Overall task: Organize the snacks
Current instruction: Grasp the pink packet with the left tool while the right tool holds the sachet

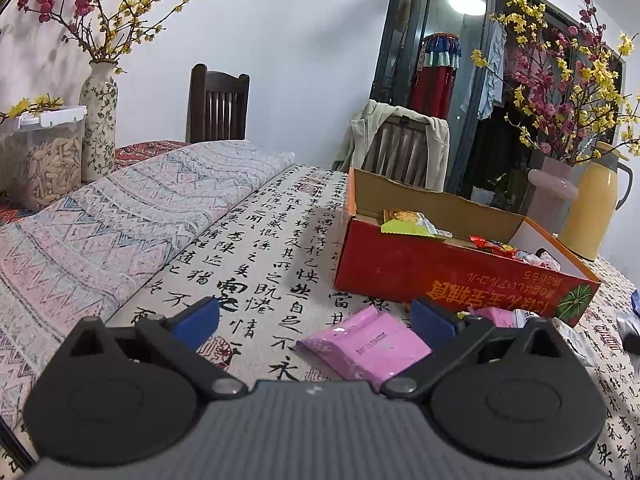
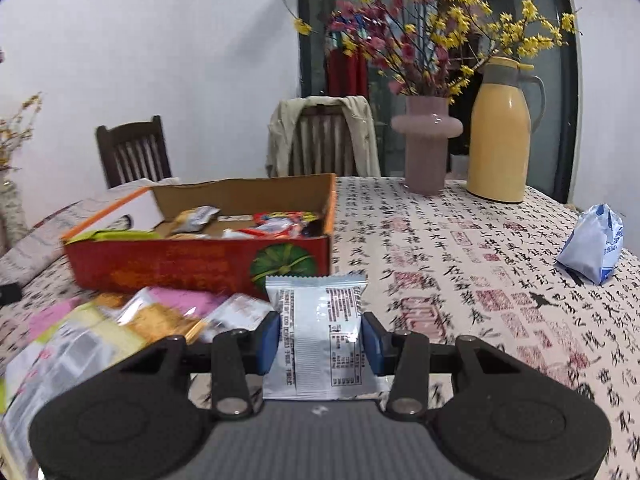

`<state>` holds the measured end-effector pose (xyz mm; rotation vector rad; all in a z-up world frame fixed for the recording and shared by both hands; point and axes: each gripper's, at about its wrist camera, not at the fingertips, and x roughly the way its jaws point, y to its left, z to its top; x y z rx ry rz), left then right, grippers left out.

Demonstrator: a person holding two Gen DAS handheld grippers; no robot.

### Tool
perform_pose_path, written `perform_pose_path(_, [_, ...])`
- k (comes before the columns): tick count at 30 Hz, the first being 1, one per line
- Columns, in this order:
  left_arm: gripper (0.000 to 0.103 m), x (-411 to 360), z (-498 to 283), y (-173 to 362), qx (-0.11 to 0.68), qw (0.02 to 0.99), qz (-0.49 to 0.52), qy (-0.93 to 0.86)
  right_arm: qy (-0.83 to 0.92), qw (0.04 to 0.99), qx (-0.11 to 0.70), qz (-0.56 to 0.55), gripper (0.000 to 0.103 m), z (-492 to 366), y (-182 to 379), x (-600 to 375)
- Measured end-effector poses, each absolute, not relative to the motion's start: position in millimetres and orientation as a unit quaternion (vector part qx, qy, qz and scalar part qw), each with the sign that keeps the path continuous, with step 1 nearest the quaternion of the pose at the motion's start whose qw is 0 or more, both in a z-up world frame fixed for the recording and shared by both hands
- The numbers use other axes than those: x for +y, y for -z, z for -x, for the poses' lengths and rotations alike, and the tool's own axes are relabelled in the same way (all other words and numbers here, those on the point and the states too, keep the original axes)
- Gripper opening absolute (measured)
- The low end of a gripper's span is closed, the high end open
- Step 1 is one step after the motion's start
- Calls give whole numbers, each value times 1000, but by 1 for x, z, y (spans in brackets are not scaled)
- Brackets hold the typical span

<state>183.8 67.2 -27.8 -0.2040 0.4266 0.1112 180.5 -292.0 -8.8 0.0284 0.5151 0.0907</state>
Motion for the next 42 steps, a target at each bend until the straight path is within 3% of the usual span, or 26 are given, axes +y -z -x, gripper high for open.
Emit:
perform_pose_path(15, [103,64,-187,28,221,969,93,-63,-69,956,278,-58,43,-163,38,-275])
perform_pose_path(33, [103,33,-263,20,358,927,54,-97,-78,960,258,-79,43,-156,37,-281])
perform_pose_path(42, [102,33,-261,29,370,921,31,-117,-89,960,251,-84,43,-153,36,-283])
